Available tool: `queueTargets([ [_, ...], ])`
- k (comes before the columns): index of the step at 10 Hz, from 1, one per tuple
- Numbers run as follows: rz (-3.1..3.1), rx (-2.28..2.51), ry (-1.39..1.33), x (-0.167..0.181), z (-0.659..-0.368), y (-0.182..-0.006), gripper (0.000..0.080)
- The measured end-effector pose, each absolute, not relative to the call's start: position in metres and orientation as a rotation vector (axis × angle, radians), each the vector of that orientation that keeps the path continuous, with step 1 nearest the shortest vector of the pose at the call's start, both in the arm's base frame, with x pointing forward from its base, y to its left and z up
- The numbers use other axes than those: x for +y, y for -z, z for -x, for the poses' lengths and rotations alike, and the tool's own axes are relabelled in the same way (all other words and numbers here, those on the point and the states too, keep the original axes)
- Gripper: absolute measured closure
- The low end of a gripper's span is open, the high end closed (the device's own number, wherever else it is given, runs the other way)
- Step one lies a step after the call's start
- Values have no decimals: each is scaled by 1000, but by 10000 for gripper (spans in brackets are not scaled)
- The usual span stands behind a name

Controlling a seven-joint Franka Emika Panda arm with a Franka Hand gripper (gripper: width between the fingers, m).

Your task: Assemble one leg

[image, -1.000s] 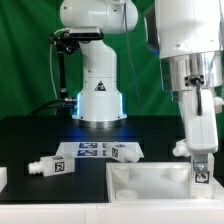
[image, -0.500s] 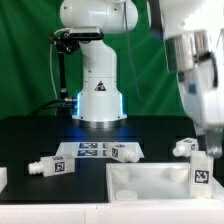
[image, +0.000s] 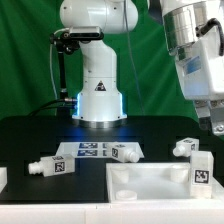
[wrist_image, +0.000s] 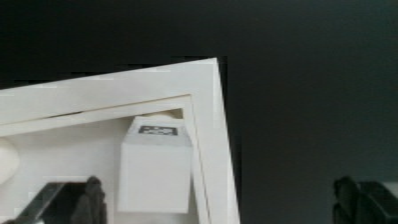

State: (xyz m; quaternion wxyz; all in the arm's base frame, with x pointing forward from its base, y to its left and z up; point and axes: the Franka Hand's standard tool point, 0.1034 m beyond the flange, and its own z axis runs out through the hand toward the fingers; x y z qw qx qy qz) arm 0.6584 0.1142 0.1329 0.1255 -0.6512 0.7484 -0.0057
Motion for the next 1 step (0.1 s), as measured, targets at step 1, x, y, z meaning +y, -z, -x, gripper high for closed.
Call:
queueTargets([
  [1, 1898, 2180, 16, 114, -658, -133, 150],
])
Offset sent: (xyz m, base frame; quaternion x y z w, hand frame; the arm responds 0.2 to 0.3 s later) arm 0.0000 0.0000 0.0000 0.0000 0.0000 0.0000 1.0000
